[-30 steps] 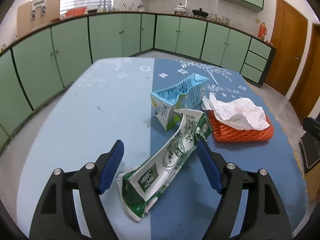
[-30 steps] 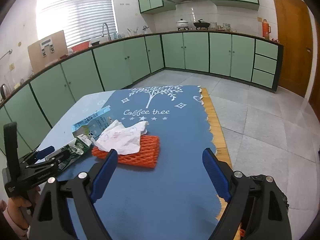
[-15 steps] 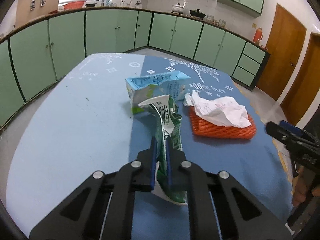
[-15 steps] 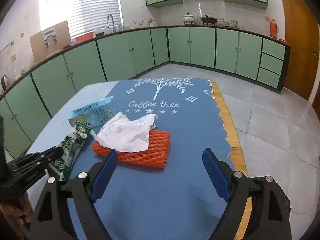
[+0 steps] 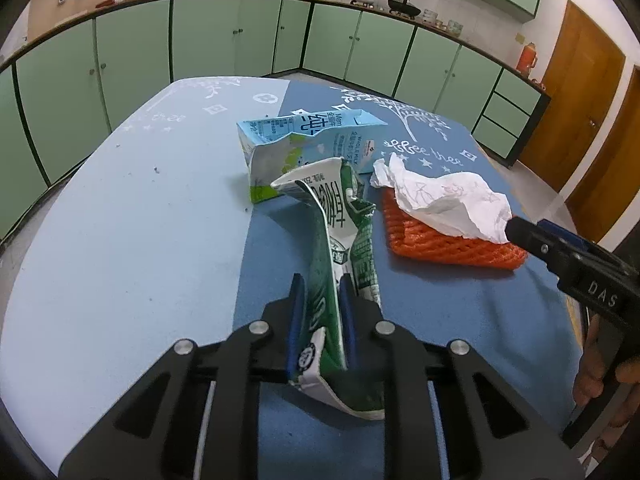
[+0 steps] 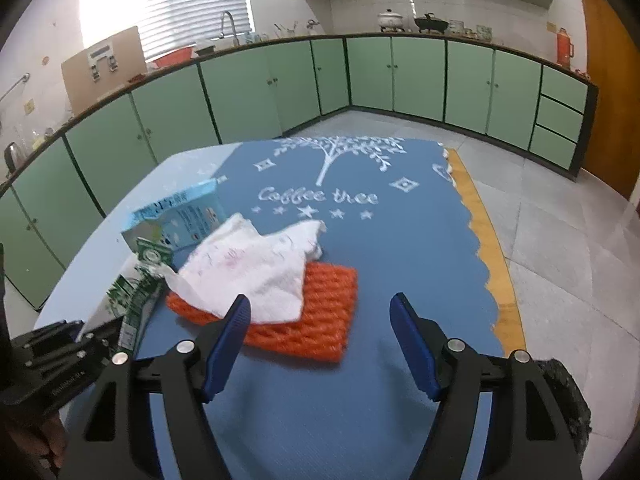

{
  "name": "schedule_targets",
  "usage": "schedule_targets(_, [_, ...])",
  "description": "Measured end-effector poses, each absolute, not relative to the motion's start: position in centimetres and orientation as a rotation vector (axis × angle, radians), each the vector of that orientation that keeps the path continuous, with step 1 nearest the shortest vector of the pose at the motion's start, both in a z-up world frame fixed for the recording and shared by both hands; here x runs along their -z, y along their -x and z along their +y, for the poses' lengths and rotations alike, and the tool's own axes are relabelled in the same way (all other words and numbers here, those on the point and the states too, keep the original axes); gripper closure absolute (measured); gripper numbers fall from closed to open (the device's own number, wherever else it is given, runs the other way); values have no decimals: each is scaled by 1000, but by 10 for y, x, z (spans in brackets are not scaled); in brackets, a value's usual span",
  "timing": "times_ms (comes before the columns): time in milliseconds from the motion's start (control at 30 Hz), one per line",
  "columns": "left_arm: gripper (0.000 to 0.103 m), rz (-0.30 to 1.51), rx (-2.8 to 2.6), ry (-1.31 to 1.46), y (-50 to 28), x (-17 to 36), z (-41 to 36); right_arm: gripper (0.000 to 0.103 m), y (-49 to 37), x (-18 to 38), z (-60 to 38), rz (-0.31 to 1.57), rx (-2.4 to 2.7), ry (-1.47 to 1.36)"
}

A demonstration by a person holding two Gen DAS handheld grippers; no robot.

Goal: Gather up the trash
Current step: 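Grasp the white tissue on the orange net with the right tool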

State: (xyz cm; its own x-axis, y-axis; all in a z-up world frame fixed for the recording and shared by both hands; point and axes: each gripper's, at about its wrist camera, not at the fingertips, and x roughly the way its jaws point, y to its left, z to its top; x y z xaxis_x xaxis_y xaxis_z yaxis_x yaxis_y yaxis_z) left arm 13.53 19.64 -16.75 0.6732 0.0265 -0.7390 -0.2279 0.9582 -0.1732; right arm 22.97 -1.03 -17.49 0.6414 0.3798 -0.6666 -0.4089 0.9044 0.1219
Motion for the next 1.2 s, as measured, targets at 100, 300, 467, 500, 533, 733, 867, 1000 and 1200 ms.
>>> schedule_targets(100, [87,812,-158,255,-137,165,194,36,-237,173,0,748,-469,45])
schedule_targets(300, [89,790,-167,224,-138,159,190,50,-253,181,20,780,-476,65])
schedule_targets(467, [89,799,-160,222,-141,161,187,82,-261,191,22,840,-486,50])
schedule_targets(500, [89,799,-160,220,-141,161,187,91,-261,190,21,837,-487,53])
schedule_targets(533, [90,798,-159,219,-141,161,187,98,-260,188,20,833,-496,52])
schedule_targets(733, [91,764,-149,220,-138,150,187,99,-249,164,8,758,-520,11])
schedule_targets(867, [92,731,-143,218,-133,137,185,100,-239,144,-3,709,-529,-19])
schedule_targets(1000, [94,702,-128,222,-125,125,178,100,-228,127,-16,670,-527,-43])
schedule_targets(1200, [95,693,-99,200,-116,117,164,100,-214,107,-38,626,-523,-67])
